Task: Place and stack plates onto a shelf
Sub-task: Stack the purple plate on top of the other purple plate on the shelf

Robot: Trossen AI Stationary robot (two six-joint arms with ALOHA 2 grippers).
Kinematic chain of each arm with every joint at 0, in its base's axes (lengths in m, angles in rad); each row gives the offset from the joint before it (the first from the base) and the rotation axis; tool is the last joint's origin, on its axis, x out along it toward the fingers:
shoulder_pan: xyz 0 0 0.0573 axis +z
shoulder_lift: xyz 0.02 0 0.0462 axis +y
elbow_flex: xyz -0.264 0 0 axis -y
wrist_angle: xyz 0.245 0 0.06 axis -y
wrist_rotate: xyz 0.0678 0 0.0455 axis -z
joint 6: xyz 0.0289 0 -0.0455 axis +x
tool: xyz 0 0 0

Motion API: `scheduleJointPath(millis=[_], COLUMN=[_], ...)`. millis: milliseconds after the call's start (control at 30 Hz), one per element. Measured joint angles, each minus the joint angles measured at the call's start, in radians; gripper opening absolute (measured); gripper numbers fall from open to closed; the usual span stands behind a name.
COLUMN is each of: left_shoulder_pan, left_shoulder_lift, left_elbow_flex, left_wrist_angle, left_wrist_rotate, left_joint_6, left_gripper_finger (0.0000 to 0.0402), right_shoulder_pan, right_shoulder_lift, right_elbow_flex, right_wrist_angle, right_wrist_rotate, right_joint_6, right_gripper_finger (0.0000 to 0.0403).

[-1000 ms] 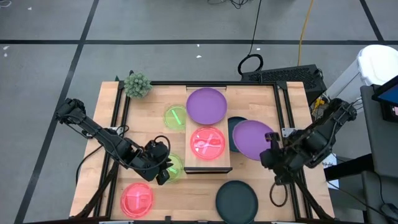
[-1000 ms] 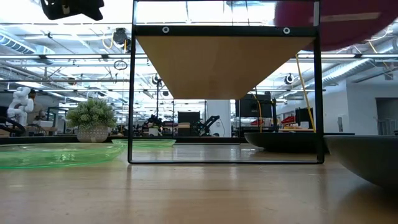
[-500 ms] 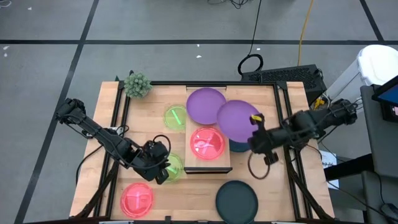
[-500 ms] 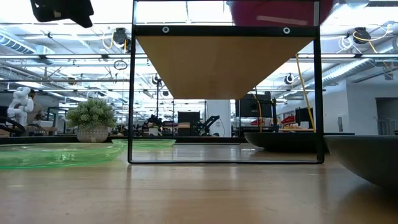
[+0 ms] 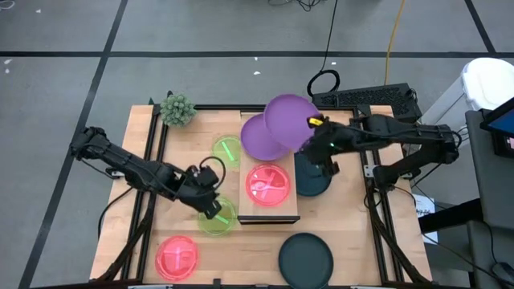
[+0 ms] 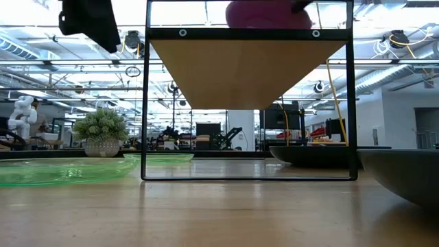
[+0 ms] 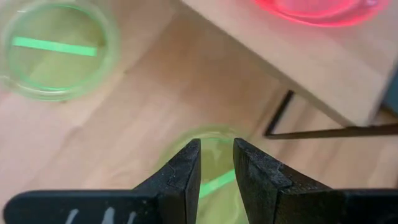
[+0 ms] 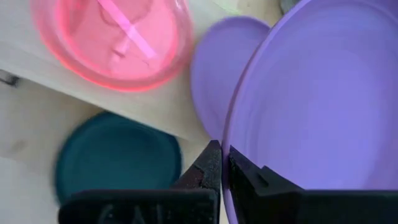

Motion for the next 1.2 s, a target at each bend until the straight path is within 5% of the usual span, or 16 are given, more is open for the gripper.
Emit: scheduleJointPath(millis=[633, 1200], left_shoulder_pan=[0.079, 0.075], left_shoulder_lift=[-0.015, -0.015], left_elbow_flex=[0.0, 0.0], left_wrist_angle=[-0.06, -0.059], left_wrist_rotate=[0.004, -0.024], left_joint_6=[-0.073, -0.111], left_gripper_finger=[0.0099, 0.0099], right_shoulder_pan=[-0.173, -0.208], right_shoulder_lift=[0.185, 0.205], right_elbow_flex=[0.0, -0.08], right_wrist_angle=[0.153, 0.202], right_wrist_rotate=[-0.213, -0.292], right_joint_6=[-0.362, -0.416], right_gripper_finger=[0.0, 0.0])
